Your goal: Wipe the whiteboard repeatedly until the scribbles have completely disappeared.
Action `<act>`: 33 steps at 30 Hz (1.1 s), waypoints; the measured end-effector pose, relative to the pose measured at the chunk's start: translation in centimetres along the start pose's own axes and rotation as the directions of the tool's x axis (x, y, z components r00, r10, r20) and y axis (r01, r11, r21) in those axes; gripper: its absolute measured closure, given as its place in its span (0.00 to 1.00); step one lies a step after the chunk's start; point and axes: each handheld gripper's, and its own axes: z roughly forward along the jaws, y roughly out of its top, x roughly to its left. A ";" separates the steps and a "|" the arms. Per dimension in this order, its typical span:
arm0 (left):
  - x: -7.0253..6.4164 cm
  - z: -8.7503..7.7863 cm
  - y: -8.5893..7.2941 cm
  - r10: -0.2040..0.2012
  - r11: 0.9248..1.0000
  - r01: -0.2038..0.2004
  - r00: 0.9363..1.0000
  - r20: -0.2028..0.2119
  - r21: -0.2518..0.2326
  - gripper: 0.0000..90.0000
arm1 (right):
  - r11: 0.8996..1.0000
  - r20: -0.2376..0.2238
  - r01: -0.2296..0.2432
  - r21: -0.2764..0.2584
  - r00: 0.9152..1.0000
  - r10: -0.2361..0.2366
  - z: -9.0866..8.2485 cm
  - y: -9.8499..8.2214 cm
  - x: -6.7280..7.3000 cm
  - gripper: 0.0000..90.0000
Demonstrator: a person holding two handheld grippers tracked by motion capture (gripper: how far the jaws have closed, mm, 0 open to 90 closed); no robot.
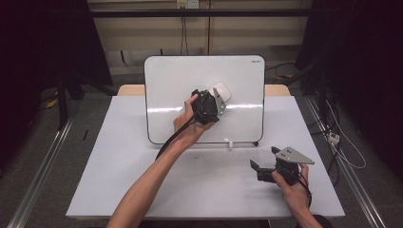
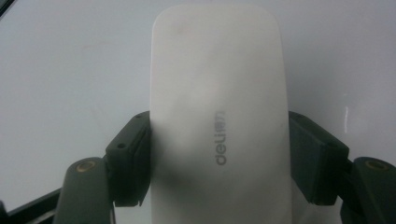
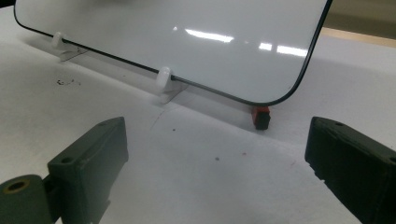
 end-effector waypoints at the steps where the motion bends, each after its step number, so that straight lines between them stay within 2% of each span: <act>1: 0.2 0.0 0.0 -0.002 1.000 0.002 1.000 0.007 0.000 0.34 | 1.000 0.000 0.000 0.000 1.000 0.000 0.0 0.0 0.0 0.07; 4: 0.5 0.1 0.2 -0.002 1.000 0.002 1.000 0.015 0.008 0.34 | 1.000 -0.003 0.000 0.000 1.000 0.000 0.0 0.0 -0.1 0.07; 6: 0.9 0.1 0.2 -0.015 1.000 0.015 1.000 0.013 0.004 0.34 | 1.000 -0.002 0.000 0.001 1.000 0.000 0.0 0.0 -0.1 0.06; 7: 1.6 0.1 0.3 -0.036 0.999 0.037 0.999 0.008 -0.004 0.34 | 1.000 -0.003 -0.001 0.001 1.000 0.001 0.0 0.0 -0.1 0.06; 10: 2.3 0.2 0.4 -0.053 0.999 0.053 0.999 0.002 -0.004 0.34 | 1.000 -0.003 0.000 -0.001 1.000 0.000 -0.1 0.0 -0.1 0.06; 11: 3.2 0.1 0.5 -0.075 0.997 0.075 0.997 -0.006 -0.011 0.34 | 1.000 -0.003 0.000 -0.001 1.000 0.000 -0.1 0.0 -0.1 0.06; 13: 3.6 0.1 0.5 -0.081 0.997 0.081 0.997 -0.014 -0.013 0.34 | 1.000 -0.003 -0.002 0.000 1.000 0.002 -0.1 0.0 -0.1 0.06; 15: 4.8 0.1 0.4 -0.105 0.994 0.104 0.994 -0.023 -0.023 0.34 | 1.000 -0.002 -0.003 0.000 1.000 0.003 -0.1 0.0 -0.1 0.06; 16: 4.8 0.1 0.4 -0.105 0.994 0.104 0.994 -0.023 -0.023 0.34 | 1.000 -0.002 -0.003 0.000 1.000 0.003 -0.1 0.0 -0.1 0.06; 19: 5.5 0.1 0.2 -0.147 0.988 0.146 0.989 -0.032 -0.041 0.34 | 1.000 -0.001 -0.001 -0.001 1.000 0.001 -0.1 0.0 -0.1 0.06; 22: 4.8 0.2 0.3 -0.142 0.989 0.139 0.987 -0.074 -0.041 0.34 | 1.000 -0.001 0.002 -0.001 1.000 -0.002 0.0 0.0 -0.1 0.06; 25: 4.5 0.2 -0.1 -0.155 0.986 0.149 0.985 -0.081 -0.069 0.34 | 1.000 -0.001 0.004 -0.002 1.000 -0.004 -0.1 0.0 -0.1 0.06; 28: 4.3 0.2 -0.1 -0.159 0.986 0.153 0.983 -0.088 -0.068 0.34 | 1.000 0.000 0.003 -0.001 1.000 -0.003 0.0 0.0 -0.1 0.06; 33: 3.1 0.2 -0.3 -0.137 0.989 0.132 0.988 -0.077 -0.065 0.34 | 1.000 0.002 0.006 0.000 1.000 -0.006 0.0 0.0 0.0 0.07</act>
